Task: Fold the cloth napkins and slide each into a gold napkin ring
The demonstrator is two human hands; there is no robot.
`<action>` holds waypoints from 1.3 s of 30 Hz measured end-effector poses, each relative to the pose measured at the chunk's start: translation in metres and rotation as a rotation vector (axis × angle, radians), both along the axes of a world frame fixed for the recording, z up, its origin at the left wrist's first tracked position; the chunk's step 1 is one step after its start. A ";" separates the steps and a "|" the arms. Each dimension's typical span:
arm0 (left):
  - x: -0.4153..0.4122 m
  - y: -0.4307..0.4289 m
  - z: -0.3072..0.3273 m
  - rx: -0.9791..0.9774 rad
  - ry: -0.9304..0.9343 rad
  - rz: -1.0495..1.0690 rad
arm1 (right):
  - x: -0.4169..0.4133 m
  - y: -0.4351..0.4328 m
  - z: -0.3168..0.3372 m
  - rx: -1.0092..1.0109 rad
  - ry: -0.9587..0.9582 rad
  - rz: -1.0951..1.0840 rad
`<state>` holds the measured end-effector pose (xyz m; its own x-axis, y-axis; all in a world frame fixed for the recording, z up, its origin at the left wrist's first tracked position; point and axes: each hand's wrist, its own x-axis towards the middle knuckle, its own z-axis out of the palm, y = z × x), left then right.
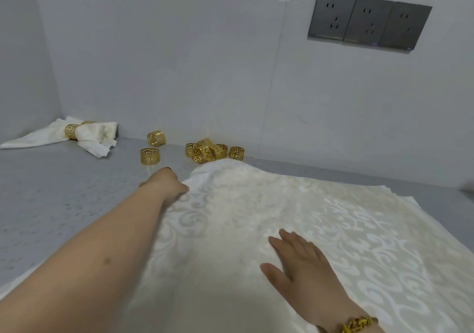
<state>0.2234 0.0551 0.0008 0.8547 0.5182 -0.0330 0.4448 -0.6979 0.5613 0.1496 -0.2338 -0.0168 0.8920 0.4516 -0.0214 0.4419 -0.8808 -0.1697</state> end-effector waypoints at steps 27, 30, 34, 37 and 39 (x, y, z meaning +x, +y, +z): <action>-0.235 -0.117 0.019 -0.174 -0.012 -0.913 | -0.026 -0.007 0.014 0.233 -0.214 0.025; -0.240 -0.133 -0.016 0.078 -0.057 -0.959 | -0.042 -0.016 0.017 0.237 -0.161 0.035; -0.248 -0.130 -0.063 0.199 -0.087 -0.936 | -0.074 -0.040 0.025 0.214 -0.035 0.060; -0.254 -0.141 -0.055 0.414 -0.174 -0.887 | -0.106 -0.063 0.029 0.226 0.052 0.093; -0.268 -0.148 -0.047 0.414 -0.259 -0.935 | -0.124 -0.080 0.028 0.218 0.073 0.120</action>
